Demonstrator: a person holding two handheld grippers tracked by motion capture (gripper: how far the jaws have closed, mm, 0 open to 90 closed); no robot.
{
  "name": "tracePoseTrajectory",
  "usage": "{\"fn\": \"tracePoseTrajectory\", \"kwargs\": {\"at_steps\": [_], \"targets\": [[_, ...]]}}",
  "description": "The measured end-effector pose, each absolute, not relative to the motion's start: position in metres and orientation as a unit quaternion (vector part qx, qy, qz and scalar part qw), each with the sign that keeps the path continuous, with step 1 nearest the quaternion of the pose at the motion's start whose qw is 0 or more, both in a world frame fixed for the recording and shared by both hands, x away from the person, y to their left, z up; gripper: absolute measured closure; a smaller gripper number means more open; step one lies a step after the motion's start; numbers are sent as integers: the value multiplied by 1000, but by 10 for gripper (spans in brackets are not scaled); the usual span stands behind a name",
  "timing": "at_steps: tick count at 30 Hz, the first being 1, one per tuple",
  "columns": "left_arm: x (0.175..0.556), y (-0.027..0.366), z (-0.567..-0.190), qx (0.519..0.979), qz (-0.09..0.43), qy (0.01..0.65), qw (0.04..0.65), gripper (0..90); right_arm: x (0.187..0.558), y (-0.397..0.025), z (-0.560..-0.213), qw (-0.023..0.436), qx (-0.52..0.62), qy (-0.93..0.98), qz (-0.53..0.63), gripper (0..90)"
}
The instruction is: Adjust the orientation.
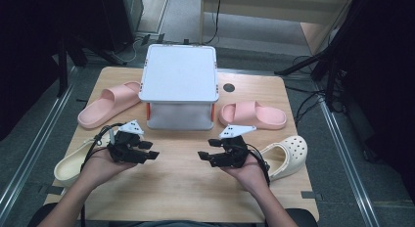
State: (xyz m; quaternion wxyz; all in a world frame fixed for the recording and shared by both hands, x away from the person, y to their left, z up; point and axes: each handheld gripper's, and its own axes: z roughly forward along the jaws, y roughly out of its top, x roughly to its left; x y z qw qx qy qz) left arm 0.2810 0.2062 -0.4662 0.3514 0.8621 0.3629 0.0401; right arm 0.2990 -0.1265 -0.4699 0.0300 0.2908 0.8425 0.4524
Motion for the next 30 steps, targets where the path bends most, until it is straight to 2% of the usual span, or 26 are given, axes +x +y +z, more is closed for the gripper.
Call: {"fn": "tracePoseTrajectory", "kwargs": {"at_steps": [3, 6, 9, 13, 16, 30], "targets": [[280, 210, -464, 861, 46, 363, 354, 518, 301, -125, -471, 12, 292, 842, 453, 291], [279, 213, -463, 860, 49, 364, 353, 529, 302, -121, -474, -2, 294, 847, 444, 291], [277, 217, -462, 860, 51, 366, 353, 534, 300, -117, -474, 3, 278, 856, 436, 288], [274, 222, -461, 855, 55, 374, 355, 537, 299, -113, -470, 10, 272, 862, 429, 409], [272, 226, -460, 852, 54, 381, 354, 531, 302, -113, -469, 6, 276, 860, 430, 454], [260, 254, -454, 839, 66, 407, 355, 524, 314, -109, -471, -8, 276, 864, 421, 500]]}}
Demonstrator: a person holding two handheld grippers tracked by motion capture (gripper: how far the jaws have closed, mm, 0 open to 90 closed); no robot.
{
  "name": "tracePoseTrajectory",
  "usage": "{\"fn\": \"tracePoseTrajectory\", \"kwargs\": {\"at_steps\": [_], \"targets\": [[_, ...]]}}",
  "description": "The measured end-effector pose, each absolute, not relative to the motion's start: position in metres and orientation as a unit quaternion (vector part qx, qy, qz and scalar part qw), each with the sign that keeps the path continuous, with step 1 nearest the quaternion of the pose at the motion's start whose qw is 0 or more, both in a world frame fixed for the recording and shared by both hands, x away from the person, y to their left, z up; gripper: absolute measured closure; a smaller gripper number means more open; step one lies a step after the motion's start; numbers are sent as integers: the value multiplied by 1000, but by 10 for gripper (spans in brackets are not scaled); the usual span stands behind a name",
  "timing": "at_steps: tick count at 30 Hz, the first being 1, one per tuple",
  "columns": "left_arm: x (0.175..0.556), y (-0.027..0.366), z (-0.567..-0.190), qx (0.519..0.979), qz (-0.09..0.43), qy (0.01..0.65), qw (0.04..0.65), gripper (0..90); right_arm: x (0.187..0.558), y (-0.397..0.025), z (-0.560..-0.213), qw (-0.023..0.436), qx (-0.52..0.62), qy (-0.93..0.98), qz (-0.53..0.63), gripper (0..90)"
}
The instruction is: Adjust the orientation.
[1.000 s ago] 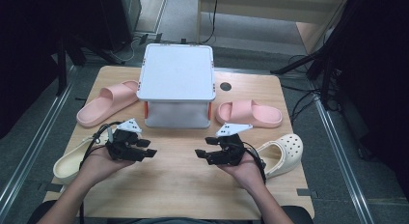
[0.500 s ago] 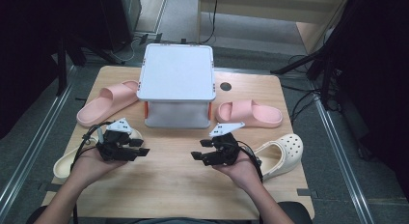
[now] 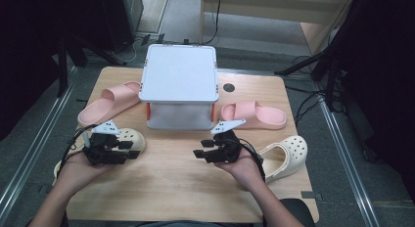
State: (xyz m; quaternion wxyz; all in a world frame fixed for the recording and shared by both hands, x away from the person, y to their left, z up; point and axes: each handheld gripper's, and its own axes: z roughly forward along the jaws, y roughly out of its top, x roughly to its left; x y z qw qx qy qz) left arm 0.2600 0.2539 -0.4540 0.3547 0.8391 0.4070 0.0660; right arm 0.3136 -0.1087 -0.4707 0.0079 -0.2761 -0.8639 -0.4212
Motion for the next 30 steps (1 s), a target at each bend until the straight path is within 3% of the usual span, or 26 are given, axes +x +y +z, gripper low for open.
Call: {"fn": "tracePoseTrajectory", "kwargs": {"at_steps": [17, 30], "targets": [[234, 300, -443, 822, 86, 443, 348, 520, 322, -93, -472, 19, -258, -872, -414, 499], [219, 326, -427, 802, 72, 442, 395, 522, 323, -92, -473, 18, -262, -874, -408, 498]]}}
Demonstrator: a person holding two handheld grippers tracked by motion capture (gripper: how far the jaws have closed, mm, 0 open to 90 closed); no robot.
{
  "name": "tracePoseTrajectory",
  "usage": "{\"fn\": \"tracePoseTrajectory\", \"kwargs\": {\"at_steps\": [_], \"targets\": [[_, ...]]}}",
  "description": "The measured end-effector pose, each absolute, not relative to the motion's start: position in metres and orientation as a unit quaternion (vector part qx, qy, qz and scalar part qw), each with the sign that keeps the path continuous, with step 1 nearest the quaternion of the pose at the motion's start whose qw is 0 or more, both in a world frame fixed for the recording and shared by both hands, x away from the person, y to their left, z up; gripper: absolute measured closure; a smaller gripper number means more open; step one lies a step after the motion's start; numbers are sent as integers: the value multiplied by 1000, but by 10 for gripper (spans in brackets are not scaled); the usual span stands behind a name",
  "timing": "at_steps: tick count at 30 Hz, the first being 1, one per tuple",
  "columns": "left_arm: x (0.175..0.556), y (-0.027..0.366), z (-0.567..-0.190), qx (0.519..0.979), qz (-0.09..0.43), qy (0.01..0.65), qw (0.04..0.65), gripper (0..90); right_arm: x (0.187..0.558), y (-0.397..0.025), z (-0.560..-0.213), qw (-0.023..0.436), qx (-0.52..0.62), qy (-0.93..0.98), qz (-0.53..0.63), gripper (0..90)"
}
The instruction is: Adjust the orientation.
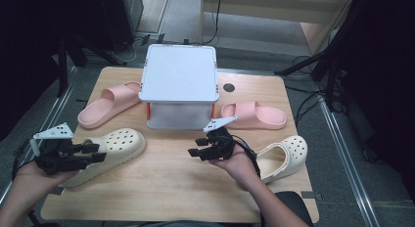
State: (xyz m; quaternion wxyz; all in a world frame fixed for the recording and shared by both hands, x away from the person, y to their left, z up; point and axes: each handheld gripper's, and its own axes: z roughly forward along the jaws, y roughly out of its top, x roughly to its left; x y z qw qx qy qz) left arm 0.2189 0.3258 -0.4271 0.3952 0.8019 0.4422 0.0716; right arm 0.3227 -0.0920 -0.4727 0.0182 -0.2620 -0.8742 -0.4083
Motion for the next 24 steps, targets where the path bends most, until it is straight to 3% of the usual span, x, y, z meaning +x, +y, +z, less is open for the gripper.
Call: {"fn": "tracePoseTrajectory", "kwargs": {"at_steps": [9, 14, 20, 24], "targets": [[219, 336, -432, 811, 88, 461, 349, 534, 323, -92, -473, 19, -262, -875, -407, 497], [225, 340, -453, 810, 70, 474, 337, 597, 323, -92, -473, 18, -260, -876, -406, 496], [236, 322, -474, 829, 63, 459, 313, 611, 322, -90, -474, 19, -260, -877, -403, 496], [239, 317, -477, 826, 77, 464, 310, 733, 322, -90, -474, 16, -258, -879, -401, 496]]}}
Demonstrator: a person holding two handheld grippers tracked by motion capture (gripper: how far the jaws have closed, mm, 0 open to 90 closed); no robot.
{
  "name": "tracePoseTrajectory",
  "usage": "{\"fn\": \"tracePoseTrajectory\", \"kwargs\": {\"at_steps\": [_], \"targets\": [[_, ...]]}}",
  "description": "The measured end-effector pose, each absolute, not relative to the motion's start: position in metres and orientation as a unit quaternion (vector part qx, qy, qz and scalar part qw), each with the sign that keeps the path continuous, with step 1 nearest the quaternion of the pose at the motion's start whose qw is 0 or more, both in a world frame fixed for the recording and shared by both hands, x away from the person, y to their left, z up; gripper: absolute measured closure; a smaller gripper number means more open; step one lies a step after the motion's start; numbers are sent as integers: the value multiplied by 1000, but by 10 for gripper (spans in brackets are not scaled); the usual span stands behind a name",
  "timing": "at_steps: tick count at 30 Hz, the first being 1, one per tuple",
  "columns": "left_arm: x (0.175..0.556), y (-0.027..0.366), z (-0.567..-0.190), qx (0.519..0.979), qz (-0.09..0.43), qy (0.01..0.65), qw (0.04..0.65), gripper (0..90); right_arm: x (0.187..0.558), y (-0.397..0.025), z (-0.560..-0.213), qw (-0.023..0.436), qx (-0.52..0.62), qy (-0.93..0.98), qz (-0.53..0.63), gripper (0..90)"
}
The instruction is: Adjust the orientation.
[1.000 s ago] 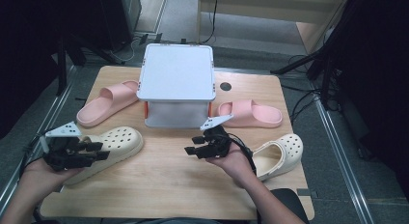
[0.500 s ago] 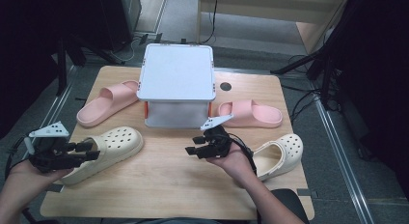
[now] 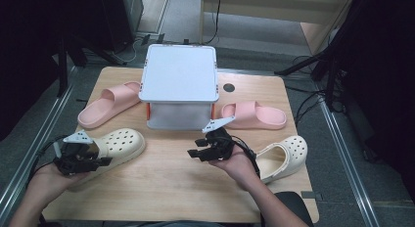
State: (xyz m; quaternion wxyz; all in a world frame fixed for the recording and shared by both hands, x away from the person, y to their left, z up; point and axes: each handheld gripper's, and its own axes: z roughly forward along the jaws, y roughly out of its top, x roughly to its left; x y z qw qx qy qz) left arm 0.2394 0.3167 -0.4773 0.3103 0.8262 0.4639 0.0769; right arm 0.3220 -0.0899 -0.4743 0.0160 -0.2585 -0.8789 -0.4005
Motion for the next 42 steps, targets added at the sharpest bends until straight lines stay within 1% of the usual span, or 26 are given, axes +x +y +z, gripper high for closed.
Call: {"fn": "tracePoseTrajectory", "kwargs": {"at_steps": [2, 6, 12, 13, 16, 21, 24, 25, 27, 29, 30, 31, 37, 39, 41, 42], "targets": [[241, 320, -477, 823, 74, 465, 319, 755, 322, -90, -474, 15, -258, -879, -400, 496], [243, 321, -476, 825, 69, 460, 320, 763, 322, -90, -474, 14, -259, -879, -400, 496], [244, 324, -468, 815, 71, 468, 335, 770, 321, -91, -474, 12, -259, -880, -398, 496], [244, 323, -464, 810, 68, 468, 346, 770, 321, -92, -473, 8, -259, -880, -399, 496], [245, 315, -458, 811, 70, 461, 353, 770, 320, -93, -472, 8, -263, -877, -402, 496], [252, 295, -451, 813, 53, 446, 371, 769, 317, -97, -471, 1, -268, -870, -413, 498], [259, 276, -450, 826, 53, 429, 363, 767, 314, -100, -469, -3, -272, -867, -418, 499], [259, 276, -450, 826, 53, 429, 363, 767, 313, -102, -469, -4, -273, -866, -419, 499], [266, 258, -449, 836, 49, 413, 357, 767, 312, -105, -468, -7, -277, -863, -422, 499], [268, 253, -449, 839, 47, 408, 356, 767, 310, -107, -468, -9, -280, -861, -425, 499], [272, 240, -450, 843, 41, 400, 357, 767, 309, -109, -468, -12, -282, -860, -426, 500], [272, 240, -450, 843, 41, 400, 357, 767, 308, -110, -468, -12, -283, -859, -426, 501], [282, 200, -454, 862, 27, 366, 350, 765, 303, -118, -467, -22, -294, -854, -429, 502], [283, 195, -454, 863, 27, 364, 350, 765, 302, -120, -467, -24, -295, -853, -430, 502], [286, 179, -456, 869, 18, 350, 350, 766, 300, -124, -467, -27, -302, -850, -431, 502], [286, 179, -456, 869, 18, 350, 350, 766, 299, -125, -467, -29, -304, -849, -432, 502]]}}
